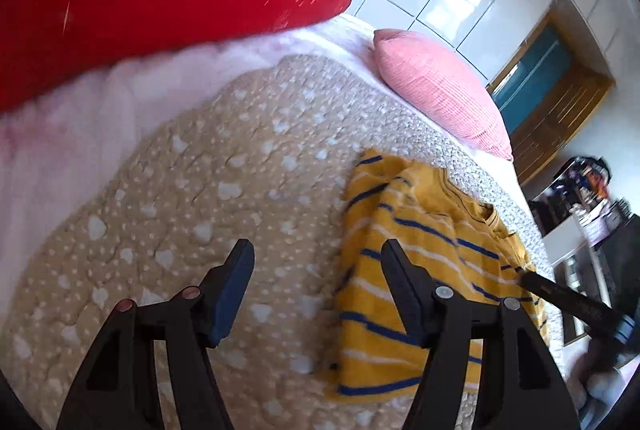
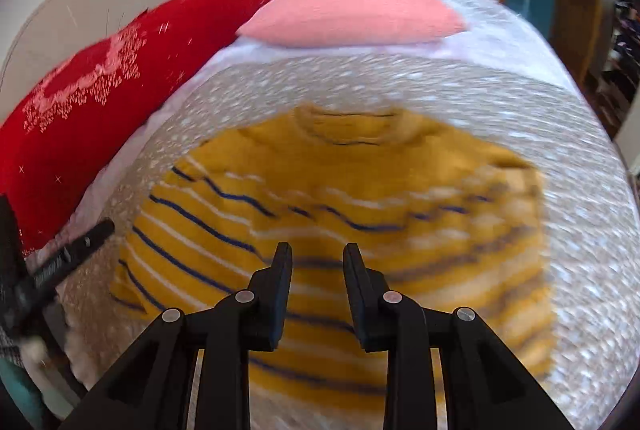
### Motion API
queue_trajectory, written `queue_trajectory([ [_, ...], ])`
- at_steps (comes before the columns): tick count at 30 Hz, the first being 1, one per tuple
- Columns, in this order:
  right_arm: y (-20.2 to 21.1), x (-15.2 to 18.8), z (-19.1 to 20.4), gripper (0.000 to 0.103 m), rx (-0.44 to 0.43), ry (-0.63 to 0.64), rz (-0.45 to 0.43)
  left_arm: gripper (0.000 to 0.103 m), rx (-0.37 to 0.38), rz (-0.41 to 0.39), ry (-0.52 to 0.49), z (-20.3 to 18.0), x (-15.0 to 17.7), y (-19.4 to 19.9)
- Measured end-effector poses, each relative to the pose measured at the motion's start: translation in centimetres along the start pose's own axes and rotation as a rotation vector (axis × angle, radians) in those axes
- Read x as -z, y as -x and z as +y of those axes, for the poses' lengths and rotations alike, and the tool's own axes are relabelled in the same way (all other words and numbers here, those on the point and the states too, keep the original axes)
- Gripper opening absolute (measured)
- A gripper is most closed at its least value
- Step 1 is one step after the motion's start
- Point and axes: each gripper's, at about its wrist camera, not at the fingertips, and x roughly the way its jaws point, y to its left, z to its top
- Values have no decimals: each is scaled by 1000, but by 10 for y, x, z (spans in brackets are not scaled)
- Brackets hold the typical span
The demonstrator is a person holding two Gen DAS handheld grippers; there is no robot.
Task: Fold small clothes
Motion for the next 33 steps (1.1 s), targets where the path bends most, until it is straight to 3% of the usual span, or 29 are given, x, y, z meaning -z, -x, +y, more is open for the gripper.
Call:
queue_trajectory([
  [4,-68,-20,18,29,85,35,90,65,31,30,27,19,-12,-4],
  [7,-92,-26,10,32,96,11,108,65,35,38,35,31,-13,-1],
  [10,-86,-35,9,32,108,-25,141,65,44,62,69,39,-13,-4],
  [13,-57,-41,18,34,93,-51,77,65,55,55,104,46,-15,-2],
  [17,-30,-39,48,53,-16,-65,27,65,48,40,134,52,-18,1],
  [24,-51,-22,111,54,-132,19,120,65,59,35,191,70,-21,6],
  [28,-66,-20,133,61,-94,46,129,65,86,42,221,79,-21,8],
  [33,-84,-33,143,61,-20,93,152,65,155,91,199,69,-15,7],
])
